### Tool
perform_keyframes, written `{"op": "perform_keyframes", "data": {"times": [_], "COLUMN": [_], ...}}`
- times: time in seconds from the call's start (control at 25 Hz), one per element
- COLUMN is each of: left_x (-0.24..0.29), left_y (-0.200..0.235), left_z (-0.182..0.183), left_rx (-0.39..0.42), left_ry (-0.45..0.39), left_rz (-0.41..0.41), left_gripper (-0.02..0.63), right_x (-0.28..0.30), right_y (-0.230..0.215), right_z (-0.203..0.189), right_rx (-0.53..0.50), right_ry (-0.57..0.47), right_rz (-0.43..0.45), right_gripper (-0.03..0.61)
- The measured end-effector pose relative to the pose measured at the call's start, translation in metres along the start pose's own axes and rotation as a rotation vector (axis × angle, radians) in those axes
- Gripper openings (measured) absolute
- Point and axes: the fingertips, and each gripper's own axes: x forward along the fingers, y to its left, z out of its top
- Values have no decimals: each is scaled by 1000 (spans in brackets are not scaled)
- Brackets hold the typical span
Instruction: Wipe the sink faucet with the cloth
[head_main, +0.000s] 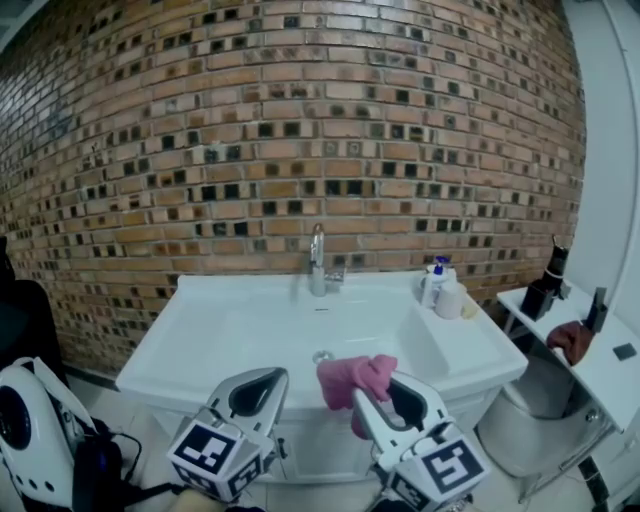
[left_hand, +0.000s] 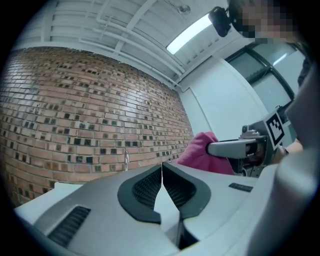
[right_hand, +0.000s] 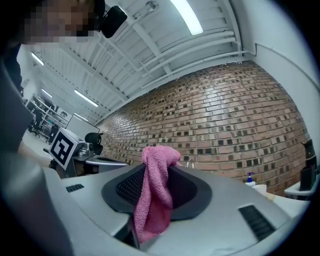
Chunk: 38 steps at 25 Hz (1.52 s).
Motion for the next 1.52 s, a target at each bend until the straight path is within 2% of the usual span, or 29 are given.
{"op": "perform_keyframes", "data": {"times": [0.4,0.68,1.12,1.52], "left_x": [59,91,116,130], "left_y": [41,73,101,108], "left_z": [-6,-26,-46,-47], "left_rx": [4,-4,-26,-29], "left_ry": [8,44,72,68], "left_rz": [39,64,70,64], "left_gripper": [11,11,11,11], "right_x": [45,80,112,121], "right_y": [-46,-75,-86,-102], "right_z": [-9,-19,-39,-42], "right_rx": [13,8,29,17], "right_ry": [25,22,57,63], "right_rz": [13,12,13,-11], "right_gripper": [140,140,140,140]}}
